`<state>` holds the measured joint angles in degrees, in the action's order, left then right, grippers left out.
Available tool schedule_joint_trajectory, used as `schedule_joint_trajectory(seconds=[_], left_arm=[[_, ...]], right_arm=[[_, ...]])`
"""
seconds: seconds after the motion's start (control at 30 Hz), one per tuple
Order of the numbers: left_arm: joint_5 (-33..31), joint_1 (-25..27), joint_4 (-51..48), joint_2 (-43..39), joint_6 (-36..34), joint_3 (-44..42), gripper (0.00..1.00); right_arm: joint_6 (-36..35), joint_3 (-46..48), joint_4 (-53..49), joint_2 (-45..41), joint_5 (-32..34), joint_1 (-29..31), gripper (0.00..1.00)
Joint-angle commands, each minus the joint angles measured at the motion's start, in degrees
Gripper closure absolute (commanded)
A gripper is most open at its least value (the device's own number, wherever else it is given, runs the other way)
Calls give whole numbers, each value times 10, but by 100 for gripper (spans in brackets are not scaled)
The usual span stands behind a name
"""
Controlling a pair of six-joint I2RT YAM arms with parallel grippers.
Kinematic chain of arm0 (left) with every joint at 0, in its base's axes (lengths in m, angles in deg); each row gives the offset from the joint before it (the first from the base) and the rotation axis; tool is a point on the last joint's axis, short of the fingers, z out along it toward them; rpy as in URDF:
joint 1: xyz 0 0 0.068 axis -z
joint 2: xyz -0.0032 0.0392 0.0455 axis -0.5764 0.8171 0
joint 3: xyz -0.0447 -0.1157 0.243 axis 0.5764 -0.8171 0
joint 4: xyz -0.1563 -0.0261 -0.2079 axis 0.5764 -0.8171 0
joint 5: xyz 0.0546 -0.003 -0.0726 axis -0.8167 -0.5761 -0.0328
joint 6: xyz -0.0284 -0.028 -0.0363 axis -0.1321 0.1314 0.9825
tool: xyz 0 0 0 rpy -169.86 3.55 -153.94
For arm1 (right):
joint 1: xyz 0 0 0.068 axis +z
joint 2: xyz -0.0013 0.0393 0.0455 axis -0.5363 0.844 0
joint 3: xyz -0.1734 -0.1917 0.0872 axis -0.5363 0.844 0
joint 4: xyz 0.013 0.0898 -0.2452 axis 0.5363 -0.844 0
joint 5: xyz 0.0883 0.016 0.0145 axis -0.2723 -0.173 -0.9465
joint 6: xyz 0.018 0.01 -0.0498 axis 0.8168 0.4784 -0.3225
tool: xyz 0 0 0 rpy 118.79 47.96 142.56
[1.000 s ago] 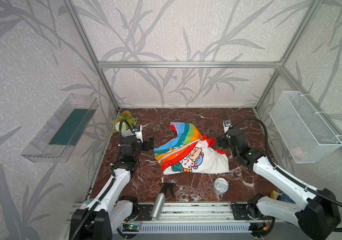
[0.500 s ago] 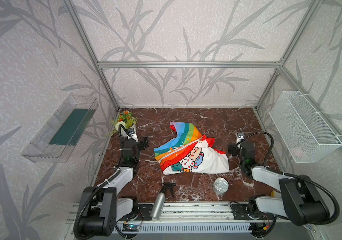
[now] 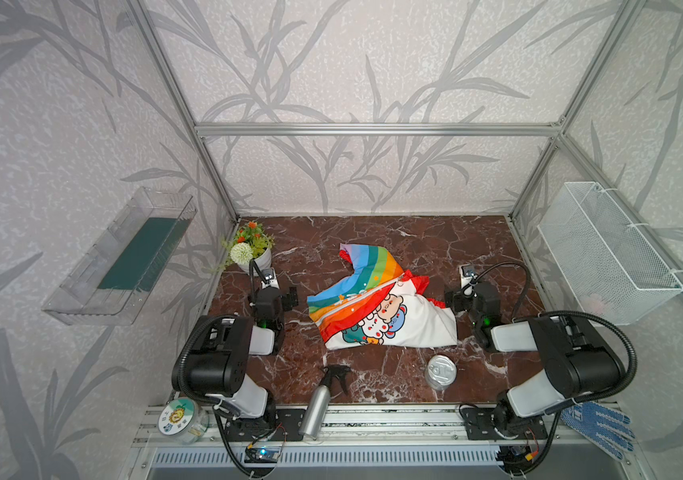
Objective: Zip up the jacket
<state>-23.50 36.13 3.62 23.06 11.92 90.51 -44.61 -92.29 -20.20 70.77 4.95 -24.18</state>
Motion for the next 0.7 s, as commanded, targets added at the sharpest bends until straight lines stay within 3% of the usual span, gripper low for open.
schedule_joint_trajectory(seconds=[0.0, 0.37, 0.47, 0.67], left_arm=[[-26, -5, 22, 0, 4, 17, 1], [-27, -5, 18, -1, 4, 18, 1], [-27, -5, 19, -1, 4, 18, 1], [-46, -5, 27, -1, 11, 14, 1]], right_arm=[[10, -14, -10, -12, -16, -9, 1], [10, -14, -11, -12, -16, -9, 1], [-6, -10, -9, -15, -50, -9, 1], [2, -15, -17, -14, -60, -17, 1]])
